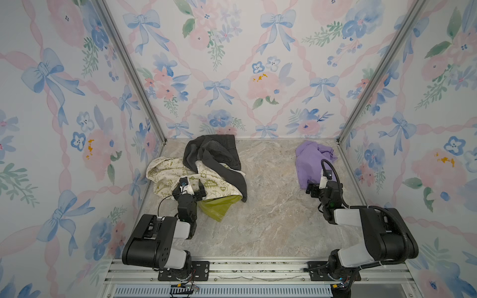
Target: Pick out a specific cloth from the pile
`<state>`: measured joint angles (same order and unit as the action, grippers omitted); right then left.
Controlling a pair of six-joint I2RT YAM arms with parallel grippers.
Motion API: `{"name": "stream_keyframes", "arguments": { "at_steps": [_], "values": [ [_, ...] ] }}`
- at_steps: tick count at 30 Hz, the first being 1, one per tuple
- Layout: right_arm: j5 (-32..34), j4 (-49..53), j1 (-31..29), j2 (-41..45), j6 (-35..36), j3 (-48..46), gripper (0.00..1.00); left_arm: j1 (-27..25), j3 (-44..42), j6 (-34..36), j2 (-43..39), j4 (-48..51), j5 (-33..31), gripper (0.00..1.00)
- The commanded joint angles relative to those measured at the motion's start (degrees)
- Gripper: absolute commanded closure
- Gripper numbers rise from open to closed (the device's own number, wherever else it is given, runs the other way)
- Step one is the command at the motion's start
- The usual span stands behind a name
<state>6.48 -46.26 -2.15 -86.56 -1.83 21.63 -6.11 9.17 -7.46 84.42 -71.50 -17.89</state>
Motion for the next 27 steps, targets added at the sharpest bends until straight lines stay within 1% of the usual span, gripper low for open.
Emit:
{"name": "stream_keyframes", "arguments": {
  "at_steps": [1,3,4,11,18,27],
  "values": [
    [0.22,-4.85,-0.84,-1.07,1.95,0.56,0.03,0.42,0.32,2.52,4.43,-8.64,3.94,0.02],
    [-0.18,-6.97,-0.92,-2.46,2.03,0.43,0.03,0.31,1.16,2.83,4.33,-6.58,4.23,0.02],
    [0.02,-6.14,-0.92,-2.23,2.05,0.65,0.03,0.33,1.29,2.76,4.33,-6.27,4.20,0.02],
    [0.58,-5.53,-1.24,-2.03,2.36,0.78,0.03,0.22,1.22,2.91,4.30,-6.37,4.28,0.02],
    [0.73,-5.34,-1.26,-2.05,2.29,0.93,0.03,-1.19,1.61,4.29,4.61,-6.35,2.33,0.02],
    [0.61,-5.35,-1.19,-2.07,2.18,0.92,0.03,-0.83,1.67,4.10,4.57,-6.15,3.21,0.02]
  ]
}}
